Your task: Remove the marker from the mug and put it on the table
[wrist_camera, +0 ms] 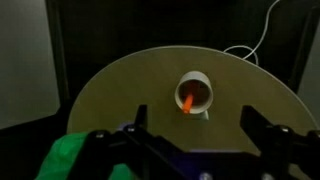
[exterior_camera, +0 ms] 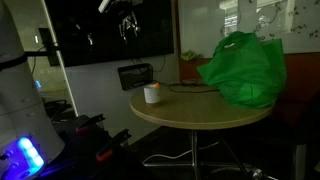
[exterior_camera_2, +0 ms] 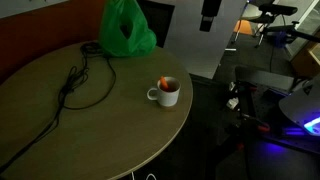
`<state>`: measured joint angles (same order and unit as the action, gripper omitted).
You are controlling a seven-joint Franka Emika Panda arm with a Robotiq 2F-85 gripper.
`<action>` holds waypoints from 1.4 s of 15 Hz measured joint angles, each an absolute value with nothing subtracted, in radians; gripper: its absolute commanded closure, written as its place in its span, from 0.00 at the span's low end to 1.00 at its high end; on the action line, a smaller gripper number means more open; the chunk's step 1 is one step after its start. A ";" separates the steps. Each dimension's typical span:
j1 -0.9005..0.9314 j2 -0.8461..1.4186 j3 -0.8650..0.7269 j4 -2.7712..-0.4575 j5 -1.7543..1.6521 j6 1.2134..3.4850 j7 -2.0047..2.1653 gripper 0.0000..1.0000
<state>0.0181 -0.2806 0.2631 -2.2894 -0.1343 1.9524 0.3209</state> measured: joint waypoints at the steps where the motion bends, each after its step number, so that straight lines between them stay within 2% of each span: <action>1: 0.018 -0.281 0.263 -2.289 -0.134 1.952 0.321 0.00; 9: 0.030 -0.277 0.230 -2.312 -0.130 1.973 0.321 0.00; 17: 0.023 -0.149 0.129 -2.545 -0.006 2.532 0.360 0.00; 21: 0.041 -0.017 0.132 -2.545 0.001 2.664 0.382 0.00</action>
<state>0.0409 -0.0166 0.1321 -2.5454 0.0011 2.6644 0.3816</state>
